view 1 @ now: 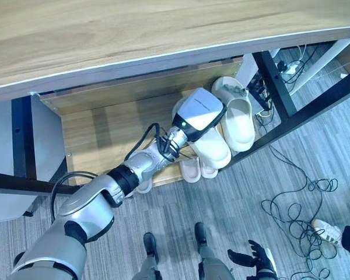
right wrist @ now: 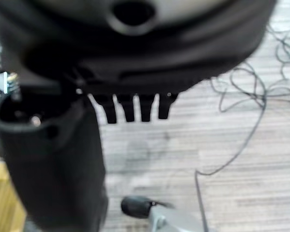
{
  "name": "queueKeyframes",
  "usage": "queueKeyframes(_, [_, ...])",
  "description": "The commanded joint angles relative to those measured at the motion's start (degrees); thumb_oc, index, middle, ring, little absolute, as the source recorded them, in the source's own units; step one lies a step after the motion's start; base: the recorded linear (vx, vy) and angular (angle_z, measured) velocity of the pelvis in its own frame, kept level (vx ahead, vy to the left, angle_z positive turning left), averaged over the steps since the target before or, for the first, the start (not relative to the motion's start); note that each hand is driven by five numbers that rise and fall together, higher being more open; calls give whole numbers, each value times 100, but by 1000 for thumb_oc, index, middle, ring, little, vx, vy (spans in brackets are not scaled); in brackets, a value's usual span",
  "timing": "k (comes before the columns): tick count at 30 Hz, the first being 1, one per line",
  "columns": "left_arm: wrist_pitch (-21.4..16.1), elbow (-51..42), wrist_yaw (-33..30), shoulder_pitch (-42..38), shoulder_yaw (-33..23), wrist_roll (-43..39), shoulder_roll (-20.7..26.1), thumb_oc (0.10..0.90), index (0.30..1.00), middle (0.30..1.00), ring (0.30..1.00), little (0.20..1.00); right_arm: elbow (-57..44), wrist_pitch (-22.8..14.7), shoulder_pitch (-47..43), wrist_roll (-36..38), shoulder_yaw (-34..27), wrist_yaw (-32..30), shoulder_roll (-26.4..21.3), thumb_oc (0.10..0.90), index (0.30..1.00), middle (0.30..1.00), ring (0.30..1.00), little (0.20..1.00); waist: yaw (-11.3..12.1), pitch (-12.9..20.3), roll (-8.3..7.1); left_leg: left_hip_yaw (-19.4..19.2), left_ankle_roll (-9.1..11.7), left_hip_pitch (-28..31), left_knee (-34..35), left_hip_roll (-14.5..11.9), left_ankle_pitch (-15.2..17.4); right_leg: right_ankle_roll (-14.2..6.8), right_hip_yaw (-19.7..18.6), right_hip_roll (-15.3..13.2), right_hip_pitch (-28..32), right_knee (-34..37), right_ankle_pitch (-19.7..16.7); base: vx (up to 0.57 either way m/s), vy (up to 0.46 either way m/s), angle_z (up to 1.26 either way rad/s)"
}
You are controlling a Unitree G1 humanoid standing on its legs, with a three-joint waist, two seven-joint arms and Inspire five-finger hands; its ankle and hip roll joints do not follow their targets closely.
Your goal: Arrange the slippers neatly on the shoe rack.
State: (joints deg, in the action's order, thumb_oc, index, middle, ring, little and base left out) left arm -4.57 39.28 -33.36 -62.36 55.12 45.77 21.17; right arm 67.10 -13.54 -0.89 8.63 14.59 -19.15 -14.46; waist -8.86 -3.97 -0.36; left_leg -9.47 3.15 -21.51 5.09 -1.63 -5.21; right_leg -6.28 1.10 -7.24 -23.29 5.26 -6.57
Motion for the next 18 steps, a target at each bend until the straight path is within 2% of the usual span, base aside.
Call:
queueKeyframes(1, [112,780,-211,-835,-149,164,-352,400,300,300,300,300,-28,-154,-140,-132,11,-282,-452,800,900,900,900,900,-107,-131,87,257,-40,-172,-9,221,231,-507,187,-143,-183,-26,-183,-3,36,0])
queueKeyframes(13, [216,1214,-252,-1270,-120,150,-226,400,300,300,300,300,-97,-235,-141,-180,50,-213,-518,800,900,900,900,900,-191,-23,-23,300,-48,-188,-9,223,274,-524,209,-161,-226,-26,-215,0,0,0])
queueKeyframes(18, [132,1262,-128,-1291,-16,149,-153,400,300,300,300,300,-95,-226,-205,-214,111,-218,-495,800,900,900,900,900,-202,20,-69,313,-44,-182,-9,216,271,-527,204,-153,-229,-26,-237,0,0,0])
